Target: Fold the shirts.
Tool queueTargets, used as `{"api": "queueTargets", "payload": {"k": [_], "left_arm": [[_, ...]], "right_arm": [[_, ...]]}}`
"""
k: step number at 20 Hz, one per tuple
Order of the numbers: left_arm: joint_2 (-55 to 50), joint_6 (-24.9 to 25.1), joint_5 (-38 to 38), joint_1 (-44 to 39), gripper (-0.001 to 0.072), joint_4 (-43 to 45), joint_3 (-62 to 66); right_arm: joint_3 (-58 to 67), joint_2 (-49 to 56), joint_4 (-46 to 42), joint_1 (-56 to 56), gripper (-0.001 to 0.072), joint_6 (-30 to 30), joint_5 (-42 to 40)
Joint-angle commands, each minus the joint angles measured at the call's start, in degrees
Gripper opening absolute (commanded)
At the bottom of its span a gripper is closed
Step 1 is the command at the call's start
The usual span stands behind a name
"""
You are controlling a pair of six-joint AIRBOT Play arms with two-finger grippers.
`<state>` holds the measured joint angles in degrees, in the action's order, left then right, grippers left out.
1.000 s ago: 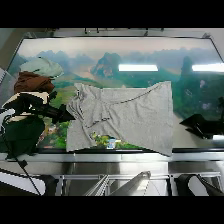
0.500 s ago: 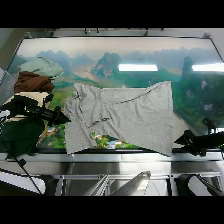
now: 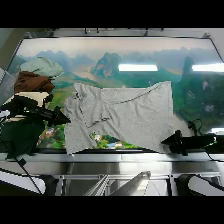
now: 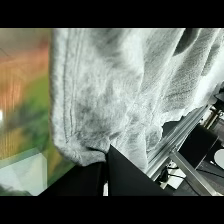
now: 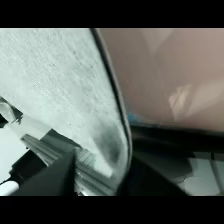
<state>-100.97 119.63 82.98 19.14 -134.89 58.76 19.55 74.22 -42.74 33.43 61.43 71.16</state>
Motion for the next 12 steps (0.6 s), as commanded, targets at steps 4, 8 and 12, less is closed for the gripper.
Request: {"api": "queueTargets", "payload": {"k": [4,8,12], "left_arm": [[1.9,1.95,6.27,0.07,0.0015,-5.92,0.07],[18.08,11.34,18.56,0.07,0.0015,-24.85,0.7],[45.07,16.46,20.81,1.42,0.0016,-34.01,14.21]], "right_arm": [[3.56,0.2,28.72,0.07,0.0016,-16.17,15.32],[17.57,-12.46,57.92,1.14,0.0015,-18.12,28.17],[37.68,-26.77,77.37,8.0,0.0015,-18.12,19.45]]}}
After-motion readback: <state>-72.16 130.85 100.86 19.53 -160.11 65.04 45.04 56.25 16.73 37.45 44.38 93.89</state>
